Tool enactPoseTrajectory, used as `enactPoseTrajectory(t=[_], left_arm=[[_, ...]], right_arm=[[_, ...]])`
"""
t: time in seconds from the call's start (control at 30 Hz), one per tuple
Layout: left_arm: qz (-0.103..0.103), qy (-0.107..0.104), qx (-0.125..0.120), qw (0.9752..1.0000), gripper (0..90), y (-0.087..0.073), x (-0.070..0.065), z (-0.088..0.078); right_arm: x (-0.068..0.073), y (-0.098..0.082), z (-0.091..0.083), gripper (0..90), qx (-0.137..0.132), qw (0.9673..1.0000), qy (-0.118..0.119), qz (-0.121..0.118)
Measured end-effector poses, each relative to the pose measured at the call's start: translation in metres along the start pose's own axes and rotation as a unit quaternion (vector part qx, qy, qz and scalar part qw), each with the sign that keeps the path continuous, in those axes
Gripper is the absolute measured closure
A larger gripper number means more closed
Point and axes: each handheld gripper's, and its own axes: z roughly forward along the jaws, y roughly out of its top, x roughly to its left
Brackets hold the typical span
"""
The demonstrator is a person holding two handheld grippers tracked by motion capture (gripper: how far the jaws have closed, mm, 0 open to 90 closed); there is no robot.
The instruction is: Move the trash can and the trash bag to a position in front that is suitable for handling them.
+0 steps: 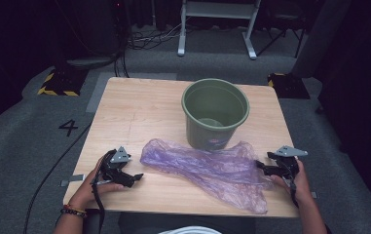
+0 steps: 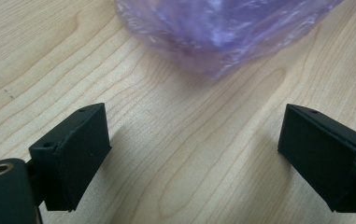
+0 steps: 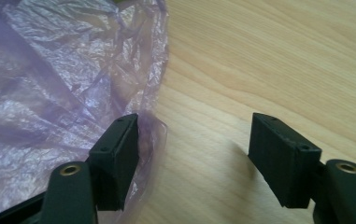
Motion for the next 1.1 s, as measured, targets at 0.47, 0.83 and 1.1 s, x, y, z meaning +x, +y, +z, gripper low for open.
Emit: enactPoseTrajectory(t=[0.47,0.83,1.1], left_arm=[[-0.003,0.002,0.003,1.0000,7.1,0.002,0.000,0.002],[-0.005,0.004,0.003,1.0000,7.2,0.002,0.000,0.002],[-0.005,0.004,0.003,1.0000,7.1,0.002,0.000,0.002]], right_arm=[[-0.001,0.011,-0.013,34.2,-0.043,0.9991,-0.003,0.001],[0.016,0.045,-0.032,30.5,-0.094,0.9943,0.046,-0.020],[0.029,0.085,-0.047,30.4,-0.131,0.9874,0.073,-0.051]])
